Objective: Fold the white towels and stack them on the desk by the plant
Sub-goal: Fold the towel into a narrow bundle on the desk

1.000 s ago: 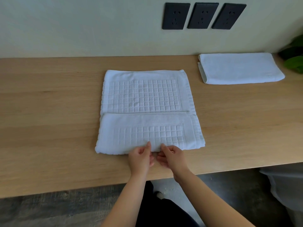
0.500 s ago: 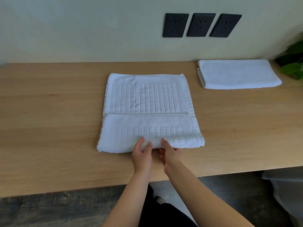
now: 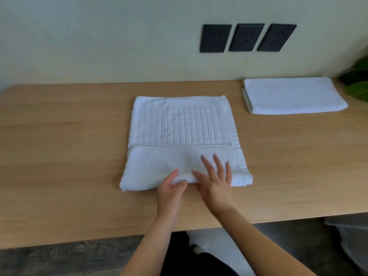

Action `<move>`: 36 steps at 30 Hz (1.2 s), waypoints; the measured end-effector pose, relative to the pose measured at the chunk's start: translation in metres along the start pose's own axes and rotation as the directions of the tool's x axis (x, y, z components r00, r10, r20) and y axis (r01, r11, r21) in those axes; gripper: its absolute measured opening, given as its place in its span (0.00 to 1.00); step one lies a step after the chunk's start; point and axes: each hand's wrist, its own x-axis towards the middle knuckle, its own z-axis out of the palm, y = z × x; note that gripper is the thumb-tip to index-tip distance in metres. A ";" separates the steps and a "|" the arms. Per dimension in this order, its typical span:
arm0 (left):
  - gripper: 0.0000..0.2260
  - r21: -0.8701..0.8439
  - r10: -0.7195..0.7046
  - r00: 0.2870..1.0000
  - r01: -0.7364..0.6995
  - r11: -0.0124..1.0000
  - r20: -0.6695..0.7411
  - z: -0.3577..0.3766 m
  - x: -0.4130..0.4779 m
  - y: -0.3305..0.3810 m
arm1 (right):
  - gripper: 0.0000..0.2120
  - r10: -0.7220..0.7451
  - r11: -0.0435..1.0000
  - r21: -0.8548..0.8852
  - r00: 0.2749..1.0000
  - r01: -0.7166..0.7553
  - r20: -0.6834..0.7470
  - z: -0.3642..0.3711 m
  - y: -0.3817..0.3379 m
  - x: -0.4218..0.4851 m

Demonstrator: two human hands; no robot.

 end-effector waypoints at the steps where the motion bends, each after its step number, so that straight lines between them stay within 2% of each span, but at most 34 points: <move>1: 0.22 0.055 0.038 0.999 -0.039 0.998 0.016 -0.002 -0.001 0.002 | 0.15 -0.033 0.999 0.024 0.999 0.032 0.026 0.000 0.009 0.008; 2: 0.23 0.141 0.113 0.993 -0.116 0.983 0.035 -0.004 -0.002 0.005 | 0.15 -0.059 0.998 0.042 0.996 0.056 0.062 -0.002 0.018 0.016; 3: 0.23 0.298 0.266 0.962 -0.270 0.916 0.056 -0.007 0.000 0.007 | 0.16 -0.077 0.995 0.065 0.991 0.070 0.112 -0.005 0.025 0.023; 4: 0.24 0.480 0.456 0.883 -0.449 0.753 0.111 -0.010 0.003 0.009 | 0.18 -0.082 0.992 0.107 0.981 0.064 0.174 -0.009 0.029 0.031; 5: 0.26 0.639 0.607 0.770 -0.570 0.516 0.197 -0.013 0.009 0.009 | 0.19 -0.070 0.987 0.159 0.967 0.031 0.247 -0.013 0.031 0.038; 6: 0.28 0.749 0.684 0.679 -0.593 0.295 0.268 -0.015 0.017 0.008 | 0.21 -0.053 0.979 0.201 0.948 -0.011 0.313 -0.018 0.032 0.044; 7: 0.29 0.813 0.684 0.664 -0.555 0.179 0.302 -0.015 0.024 0.012 | 0.23 -0.040 0.973 0.225 0.930 -0.046 0.365 -0.022 0.032 0.050; 8: 0.27 0.841 0.680 0.658 -0.529 0.110 0.325 -0.015 0.033 0.018 | 0.23 -0.032 0.969 0.236 0.911 -0.072 0.410 -0.024 0.033 0.055; 10: 0.17 0.841 0.656 0.631 -0.541 -0.012 0.415 -0.022 0.056 0.029 | 0.21 -0.024 0.963 0.245 0.872 -0.111 0.490 -0.026 0.035 0.066; 11: 0.18 0.826 0.620 0.631 -0.562 -0.049 0.466 -0.027 0.067 0.035 | 0.20 -0.021 0.963 0.238 0.851 -0.124 0.525 -0.027 0.036 0.072; 12: 0.23 0.806 0.571 0.636 -0.586 -0.082 0.520 -0.032 0.077 0.041 | 0.20 -0.016 0.966 0.220 0.824 -0.133 0.567 -0.028 0.038 0.079; 14: 0.33 0.770 0.458 0.656 -0.628 -0.109 0.600 -0.038 0.090 0.053 | 0.19 0.009 0.979 0.146 0.743 -0.143 0.669 -0.034 0.043 0.094; 16: 0.41 0.768 0.297 0.714 -0.624 -0.140 0.634 -0.038 0.097 0.069 | 0.16 0.060 0.982 0.074 0.661 -0.173 0.748 -0.040 0.053 0.104; 18: 0.46 0.768 0.124 0.758 -0.633 -0.099 0.641 -0.034 0.100 0.088 | 0.13 0.095 0.967 0.074 0.617 -0.244 0.781 -0.047 0.061 0.113; 20: 0.37 0.771 -0.006 0.772 -0.635 0.032 0.636 -0.028 0.104 0.108 | 0.11 0.088 0.940 0.108 0.536 -0.323 0.840 -0.057 0.065 0.127; 22: 0.26 0.769 -0.157 0.754 -0.613 0.180 0.638 -0.020 0.112 0.125 | 0.11 0.059 0.919 0.106 0.399 -0.379 0.915 -0.066 0.067 0.147; 23: 0.24 0.766 -0.208 0.739 -0.601 0.228 0.641 -0.018 0.117 0.132 | 0.11 0.047 0.917 0.095 0.343 -0.387 0.938 -0.070 0.068 0.157; 24: 0.24 0.763 -0.235 0.726 -0.598 0.245 0.646 -0.015 0.124 0.139 | 0.11 0.045 0.917 0.087 0.319 -0.388 0.947 -0.072 0.070 0.166; 26: 0.25 0.758 -0.212 0.728 -0.619 0.204 0.652 -0.010 0.138 0.149 | 0.12 0.078 0.917 0.079 0.372 -0.391 0.925 -0.070 0.076 0.180; 29: 0.24 0.769 -0.073 0.765 -0.639 0.035 0.639 -0.002 0.160 0.156 | 0.13 0.163 0.937 0.032 0.515 -0.348 0.842 -0.054 0.079 0.190; 31: 0.23 0.772 0.020 0.772 -0.634 -0.045 0.636 0.003 0.172 0.154 | 0.13 0.205 0.953 -0.029 0.571 -0.302 0.795 -0.041 0.080 0.191; 36: 0.21 0.745 0.104 0.737 -0.662 -0.083 0.667 0.008 0.196 0.144 | 0.17 0.270 0.957 -0.115 0.664 -0.267 0.697 -0.020 0.085 0.186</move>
